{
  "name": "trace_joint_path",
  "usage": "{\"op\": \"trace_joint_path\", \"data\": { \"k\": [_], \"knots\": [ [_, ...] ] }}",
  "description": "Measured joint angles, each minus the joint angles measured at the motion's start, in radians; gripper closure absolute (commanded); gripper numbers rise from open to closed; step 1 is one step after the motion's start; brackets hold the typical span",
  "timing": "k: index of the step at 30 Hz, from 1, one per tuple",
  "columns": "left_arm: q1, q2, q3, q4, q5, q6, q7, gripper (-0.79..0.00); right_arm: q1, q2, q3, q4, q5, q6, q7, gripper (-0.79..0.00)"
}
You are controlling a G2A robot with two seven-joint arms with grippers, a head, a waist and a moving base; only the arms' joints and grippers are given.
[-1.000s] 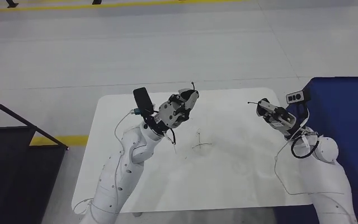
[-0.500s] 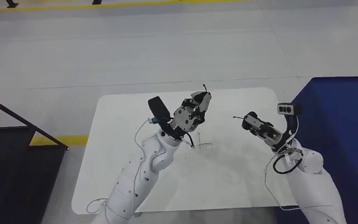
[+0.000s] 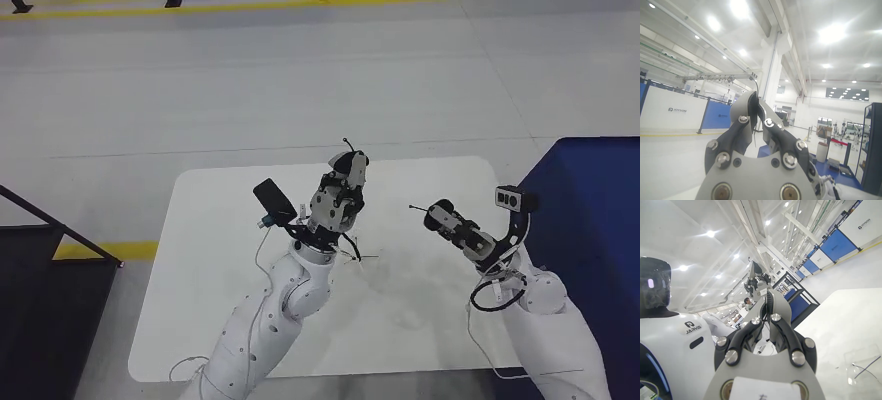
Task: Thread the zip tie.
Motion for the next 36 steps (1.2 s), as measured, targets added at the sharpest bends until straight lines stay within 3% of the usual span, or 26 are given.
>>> {"op": "trace_joint_path", "data": {
  "k": [6,11,19,36],
  "knots": [
    [-0.025,-0.033,0.066,0.079,-0.026,0.057,0.053,0.0,0.003,-0.01,-0.015,0.012,-0.136,-0.099,-0.117,0.0],
    [-0.023,-0.032,0.065,0.075,-0.027,0.054,0.05,0.0,0.002,-0.01,-0.012,0.006,-0.141,-0.092,-0.114,0.0],
    [-0.001,-0.044,0.084,0.071,-0.021,0.036,0.002,0.0,-0.019,-0.022,-0.06,-0.038,-0.235,-0.088,-0.226,0.0],
    [-0.002,-0.068,0.068,0.116,-0.021,0.018,-0.004,0.0,-0.003,-0.027,-0.097,-0.043,-0.189,-0.049,-0.283,0.0]
  ]
}}
